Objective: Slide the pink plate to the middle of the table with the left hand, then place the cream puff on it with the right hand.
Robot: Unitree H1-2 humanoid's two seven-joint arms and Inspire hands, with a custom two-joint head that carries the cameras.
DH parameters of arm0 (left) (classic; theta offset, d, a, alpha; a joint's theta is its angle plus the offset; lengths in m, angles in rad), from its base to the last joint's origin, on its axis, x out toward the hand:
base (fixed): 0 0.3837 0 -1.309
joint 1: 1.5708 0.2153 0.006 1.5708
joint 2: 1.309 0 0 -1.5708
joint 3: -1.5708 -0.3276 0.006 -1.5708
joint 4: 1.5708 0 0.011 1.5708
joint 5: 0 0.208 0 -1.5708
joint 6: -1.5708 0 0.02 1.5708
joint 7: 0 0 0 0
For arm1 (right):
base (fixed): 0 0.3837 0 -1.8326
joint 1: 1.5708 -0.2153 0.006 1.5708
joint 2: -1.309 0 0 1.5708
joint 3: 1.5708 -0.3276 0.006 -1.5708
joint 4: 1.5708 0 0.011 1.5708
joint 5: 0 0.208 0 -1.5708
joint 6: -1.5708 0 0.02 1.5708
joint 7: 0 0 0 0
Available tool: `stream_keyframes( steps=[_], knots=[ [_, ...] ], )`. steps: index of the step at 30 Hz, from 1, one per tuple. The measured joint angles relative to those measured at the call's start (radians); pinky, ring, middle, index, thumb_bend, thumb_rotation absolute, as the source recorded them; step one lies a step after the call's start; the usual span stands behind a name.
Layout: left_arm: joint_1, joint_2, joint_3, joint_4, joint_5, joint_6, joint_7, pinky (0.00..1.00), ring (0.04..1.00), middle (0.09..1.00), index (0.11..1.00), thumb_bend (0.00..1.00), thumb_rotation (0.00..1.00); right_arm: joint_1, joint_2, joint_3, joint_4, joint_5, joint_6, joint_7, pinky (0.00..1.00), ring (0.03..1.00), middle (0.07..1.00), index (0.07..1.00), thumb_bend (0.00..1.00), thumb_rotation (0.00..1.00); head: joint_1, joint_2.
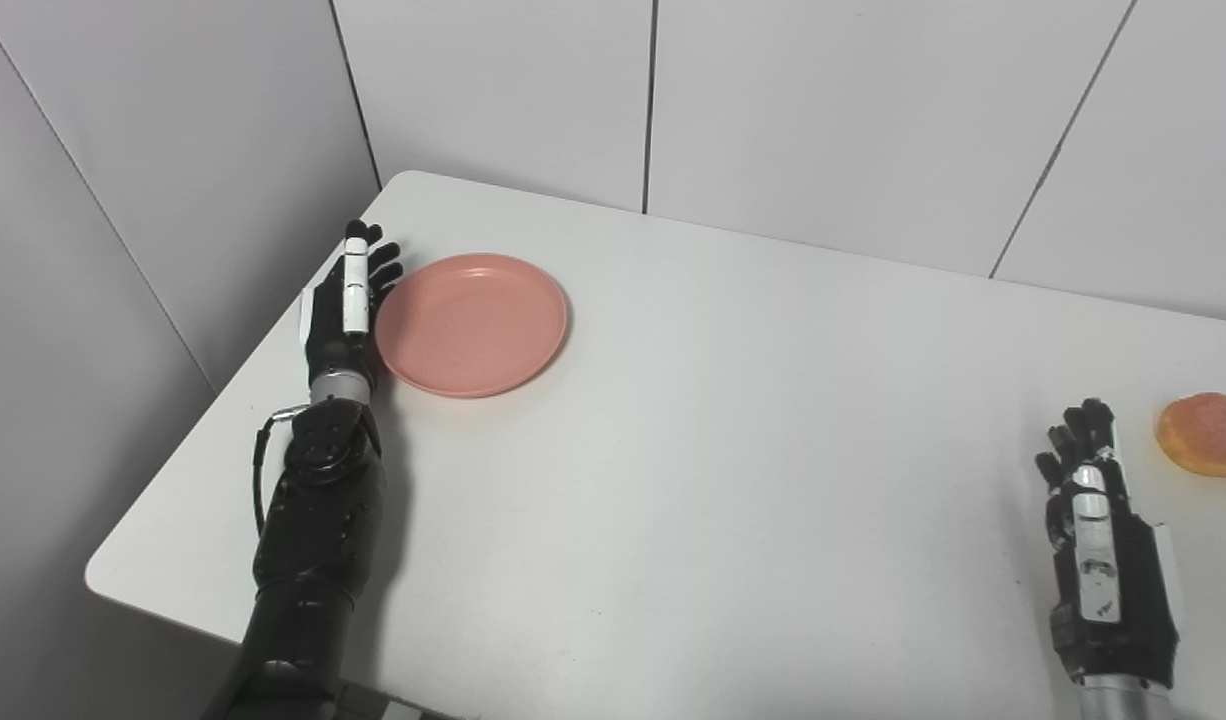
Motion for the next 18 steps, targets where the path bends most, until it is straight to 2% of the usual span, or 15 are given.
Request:
stream_keyframes(
  steps=[6, 11, 18],
  knots=[
    [0.0, -0.017, -0.009, -0.057, -0.028, 0.086, -0.018, 0.86, 0.821, 0.796, 0.793, 0.61, 1.0, -0.002, 0.0, -0.001, 0.002, 0.005, -0.003, 0.0, 1.0, 1.0, 1.0, 1.0, 0.61, 0.88, -0.002, 0.002],
    [0.002, -0.024, -0.029, -0.081, -0.029, 0.118, -0.02, 0.85, 0.815, 0.799, 0.8, 0.59, 1.0, -0.002, 0.0, -0.005, 0.003, 0.008, -0.007, -0.001, 1.0, 1.0, 1.0, 1.0, 0.61, 0.88, -0.002, 0.005],
    [0.006, -0.055, -0.061, -0.108, -0.029, 0.131, -0.022, 0.86, 0.825, 0.815, 0.819, 0.58, 1.0, -0.003, 0.001, -0.005, 0.004, 0.005, -0.022, -0.003, 1.0, 1.0, 1.0, 1.0, 0.61, 0.89, -0.003, 0.009]
  ],
)
